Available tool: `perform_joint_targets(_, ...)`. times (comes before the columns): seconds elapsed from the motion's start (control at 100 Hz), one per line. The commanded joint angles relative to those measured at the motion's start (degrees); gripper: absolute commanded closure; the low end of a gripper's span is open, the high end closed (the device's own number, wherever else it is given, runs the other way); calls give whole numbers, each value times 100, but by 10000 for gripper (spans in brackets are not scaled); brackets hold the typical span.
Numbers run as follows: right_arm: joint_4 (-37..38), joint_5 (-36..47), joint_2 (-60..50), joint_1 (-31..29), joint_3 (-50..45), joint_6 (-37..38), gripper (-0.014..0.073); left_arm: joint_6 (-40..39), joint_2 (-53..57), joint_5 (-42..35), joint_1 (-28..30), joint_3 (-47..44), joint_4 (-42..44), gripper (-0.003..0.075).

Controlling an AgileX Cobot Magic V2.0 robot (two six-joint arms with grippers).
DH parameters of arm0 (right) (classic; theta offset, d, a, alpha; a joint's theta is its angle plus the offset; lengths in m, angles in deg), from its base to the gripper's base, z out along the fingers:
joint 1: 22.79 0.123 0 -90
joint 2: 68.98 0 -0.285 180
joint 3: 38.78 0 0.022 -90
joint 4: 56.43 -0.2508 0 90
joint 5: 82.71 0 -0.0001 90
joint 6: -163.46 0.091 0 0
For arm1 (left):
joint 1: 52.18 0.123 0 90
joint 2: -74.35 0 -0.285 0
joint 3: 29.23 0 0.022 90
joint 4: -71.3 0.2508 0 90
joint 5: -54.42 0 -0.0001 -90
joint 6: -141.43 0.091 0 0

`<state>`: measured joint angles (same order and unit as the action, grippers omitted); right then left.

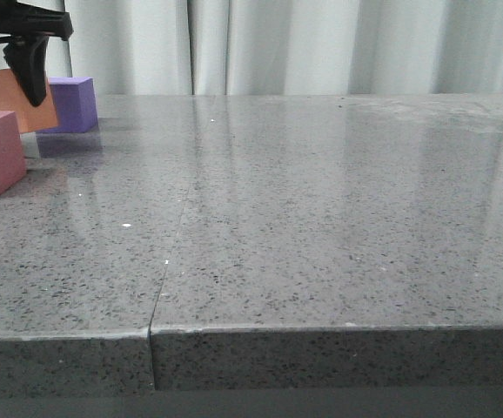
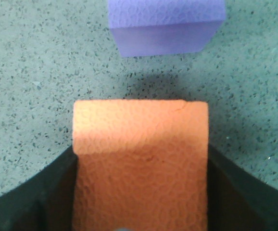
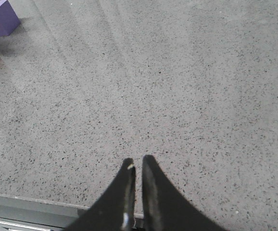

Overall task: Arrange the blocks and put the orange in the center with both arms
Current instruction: 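Lift the orange cube with the left gripper and carry it toward the purple cube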

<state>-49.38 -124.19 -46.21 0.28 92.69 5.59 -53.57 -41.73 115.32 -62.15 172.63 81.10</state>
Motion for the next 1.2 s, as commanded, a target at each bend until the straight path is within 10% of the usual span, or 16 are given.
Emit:
perform_joint_targets(0.0, 96, 441, 50, -45, 140, -30, 537, -197, 307, -391, -2, 110, 38, 437)
perform_joint_targets(0.66, 96, 441, 50, -45, 140, -30, 537, -214, 92, -435, -2, 71, 2, 433)
perform_joint_targets(0.93, 96, 441, 50, -45, 140, -30, 537, -214, 92, -474, -2, 71, -232, 172)
perform_joint_targets(1.19, 96, 441, 50, -45, 140, -30, 537, -214, 165, -464, -2, 84, -232, 165)
